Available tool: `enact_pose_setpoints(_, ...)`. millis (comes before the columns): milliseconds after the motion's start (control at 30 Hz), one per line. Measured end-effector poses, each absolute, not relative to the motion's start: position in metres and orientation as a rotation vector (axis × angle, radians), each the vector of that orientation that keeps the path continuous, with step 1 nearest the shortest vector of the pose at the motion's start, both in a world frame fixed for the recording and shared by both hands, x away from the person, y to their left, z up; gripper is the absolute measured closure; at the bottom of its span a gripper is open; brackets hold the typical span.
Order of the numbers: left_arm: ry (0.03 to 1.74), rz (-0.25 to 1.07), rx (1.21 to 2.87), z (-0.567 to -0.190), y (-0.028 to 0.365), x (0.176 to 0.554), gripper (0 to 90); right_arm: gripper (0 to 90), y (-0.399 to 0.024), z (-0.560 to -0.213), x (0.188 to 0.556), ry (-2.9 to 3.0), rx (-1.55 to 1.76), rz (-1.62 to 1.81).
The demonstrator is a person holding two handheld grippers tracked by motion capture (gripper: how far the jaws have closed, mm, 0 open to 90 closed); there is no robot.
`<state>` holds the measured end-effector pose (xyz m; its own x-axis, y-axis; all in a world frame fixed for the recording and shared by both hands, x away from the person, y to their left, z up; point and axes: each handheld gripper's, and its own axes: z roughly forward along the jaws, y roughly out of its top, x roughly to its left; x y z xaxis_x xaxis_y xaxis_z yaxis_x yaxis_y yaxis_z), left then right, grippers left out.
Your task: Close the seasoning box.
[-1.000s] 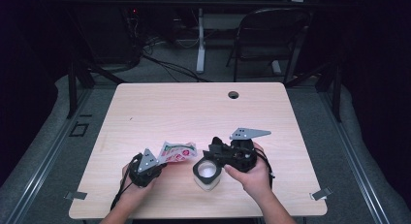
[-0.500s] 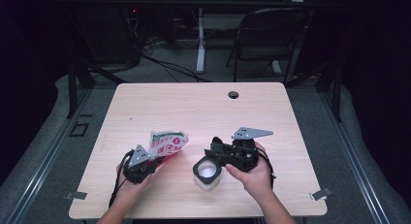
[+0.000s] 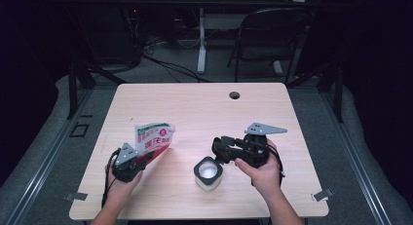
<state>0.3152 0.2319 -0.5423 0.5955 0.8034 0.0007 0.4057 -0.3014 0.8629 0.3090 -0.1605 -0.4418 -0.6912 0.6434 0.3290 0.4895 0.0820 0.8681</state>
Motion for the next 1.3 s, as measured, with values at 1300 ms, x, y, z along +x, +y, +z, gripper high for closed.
enact_pose_setpoints(1300, 1.206, 0.822, 1.949, -0.551, 0.28, 0.33, 86.4, 68.6, -0.196, -0.458, 0.325, 2.107, 1.327, 1.57)
